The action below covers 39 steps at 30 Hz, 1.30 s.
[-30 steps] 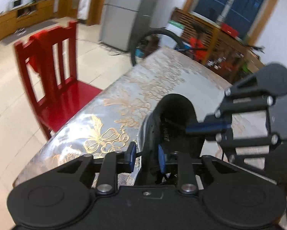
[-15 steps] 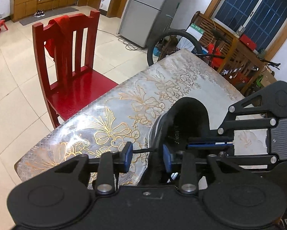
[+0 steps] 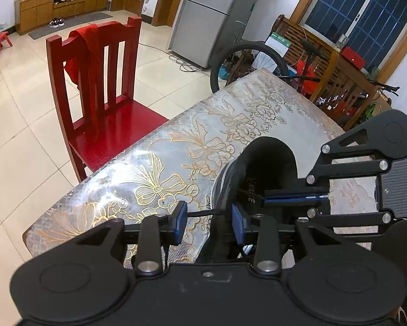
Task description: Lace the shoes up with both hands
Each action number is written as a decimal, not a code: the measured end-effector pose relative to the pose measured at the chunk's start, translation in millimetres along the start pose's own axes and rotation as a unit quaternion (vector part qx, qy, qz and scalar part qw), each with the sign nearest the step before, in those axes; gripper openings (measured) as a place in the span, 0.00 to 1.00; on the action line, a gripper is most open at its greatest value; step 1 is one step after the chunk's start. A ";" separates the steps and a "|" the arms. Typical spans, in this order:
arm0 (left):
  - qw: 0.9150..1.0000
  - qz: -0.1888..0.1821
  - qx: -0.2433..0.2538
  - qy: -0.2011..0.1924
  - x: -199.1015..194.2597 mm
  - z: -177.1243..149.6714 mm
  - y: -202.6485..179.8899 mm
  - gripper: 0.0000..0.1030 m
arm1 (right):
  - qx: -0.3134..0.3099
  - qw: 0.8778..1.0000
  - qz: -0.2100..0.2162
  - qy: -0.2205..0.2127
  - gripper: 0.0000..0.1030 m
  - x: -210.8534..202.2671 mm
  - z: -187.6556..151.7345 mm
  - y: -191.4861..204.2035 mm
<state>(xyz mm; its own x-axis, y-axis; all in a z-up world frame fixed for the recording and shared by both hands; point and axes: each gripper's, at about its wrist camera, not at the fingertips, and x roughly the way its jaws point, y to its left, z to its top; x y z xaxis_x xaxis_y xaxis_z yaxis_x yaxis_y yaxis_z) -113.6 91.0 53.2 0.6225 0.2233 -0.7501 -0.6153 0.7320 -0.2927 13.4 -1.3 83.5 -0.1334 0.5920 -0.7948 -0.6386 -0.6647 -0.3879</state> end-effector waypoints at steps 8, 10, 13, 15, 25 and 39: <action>1.000 0.000 -0.001 0.000 -0.5 0.9 0.6 0.32 | -0.007 1.000 -0.004 -0.006 0.02 -2.2 3.9 1.5; 1.000 -0.003 0.000 0.000 -1.1 2.2 1.8 0.32 | -0.004 1.000 -0.009 -0.004 0.02 -0.6 3.6 -1.1; 1.000 -0.007 0.002 0.001 -1.2 2.2 0.7 0.32 | 0.003 1.000 -0.012 0.002 0.02 2.3 2.1 -5.2; 1.000 -0.007 0.004 0.001 -0.8 2.1 0.5 0.33 | 0.004 1.000 -0.013 0.004 0.02 3.5 1.0 -6.5; 1.000 -0.008 0.005 0.001 0.5 2.4 0.6 0.36 | 0.010 1.000 -0.025 -0.001 0.02 -0.1 0.9 -10.9; 1.000 -0.003 0.004 0.000 2.3 2.9 3.4 0.39 | 0.017 1.000 -0.017 -0.010 0.02 0.4 -1.2 -4.9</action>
<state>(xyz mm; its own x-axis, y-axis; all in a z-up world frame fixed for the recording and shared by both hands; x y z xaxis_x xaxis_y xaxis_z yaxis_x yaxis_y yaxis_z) -112.8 95.9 52.2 0.6257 0.2195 -0.7486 -0.6083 0.7381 -0.2920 17.4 1.7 84.6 -0.1272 0.6233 -0.7716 -0.6680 -0.6289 -0.3979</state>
